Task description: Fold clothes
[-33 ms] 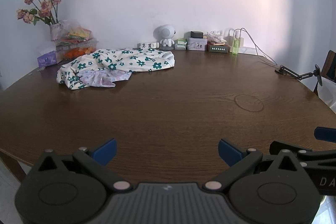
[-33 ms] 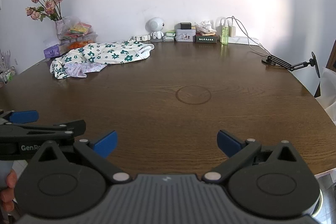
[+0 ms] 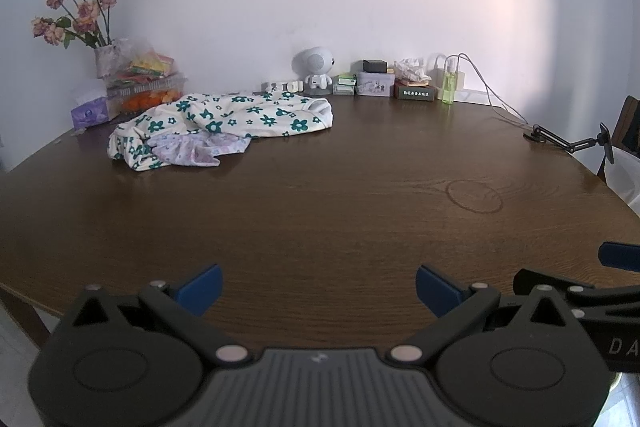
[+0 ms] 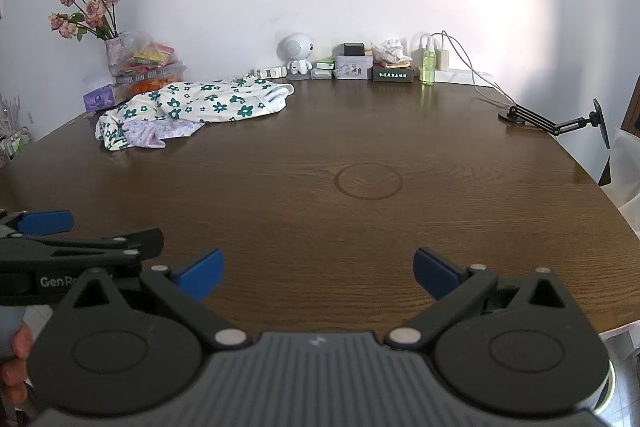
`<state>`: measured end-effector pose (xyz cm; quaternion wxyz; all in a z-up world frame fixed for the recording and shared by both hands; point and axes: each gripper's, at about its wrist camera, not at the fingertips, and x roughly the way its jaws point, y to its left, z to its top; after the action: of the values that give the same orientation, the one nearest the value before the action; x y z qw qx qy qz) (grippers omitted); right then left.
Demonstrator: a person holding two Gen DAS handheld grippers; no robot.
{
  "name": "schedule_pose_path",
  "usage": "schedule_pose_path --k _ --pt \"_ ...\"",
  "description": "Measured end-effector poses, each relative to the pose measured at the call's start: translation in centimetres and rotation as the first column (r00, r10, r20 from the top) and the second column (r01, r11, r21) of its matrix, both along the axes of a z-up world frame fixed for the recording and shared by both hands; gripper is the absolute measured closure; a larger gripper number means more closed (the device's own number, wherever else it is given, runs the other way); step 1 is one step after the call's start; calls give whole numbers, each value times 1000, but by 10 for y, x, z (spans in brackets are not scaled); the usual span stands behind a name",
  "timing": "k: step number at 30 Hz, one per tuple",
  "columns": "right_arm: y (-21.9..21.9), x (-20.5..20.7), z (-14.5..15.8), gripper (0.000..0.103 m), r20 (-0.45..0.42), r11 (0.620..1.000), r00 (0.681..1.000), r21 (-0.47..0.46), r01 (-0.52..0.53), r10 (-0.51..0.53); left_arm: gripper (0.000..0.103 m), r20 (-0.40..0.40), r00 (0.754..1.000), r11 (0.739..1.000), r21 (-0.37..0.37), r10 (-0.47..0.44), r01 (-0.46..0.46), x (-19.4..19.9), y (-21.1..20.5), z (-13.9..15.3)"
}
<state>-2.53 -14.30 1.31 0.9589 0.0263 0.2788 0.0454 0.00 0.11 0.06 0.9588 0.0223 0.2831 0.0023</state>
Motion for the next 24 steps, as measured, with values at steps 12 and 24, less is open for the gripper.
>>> schedule_pose_path --k 12,24 --pt "0 -1 1 0 1 1000 1000 6 0 0 2 3 1000 1000 -8 -2 2 -2 -1 4" --pt "3 -1 1 0 7 1000 1000 -2 1 -1 2 8 1000 1000 -5 -3 3 -2 -3 2"
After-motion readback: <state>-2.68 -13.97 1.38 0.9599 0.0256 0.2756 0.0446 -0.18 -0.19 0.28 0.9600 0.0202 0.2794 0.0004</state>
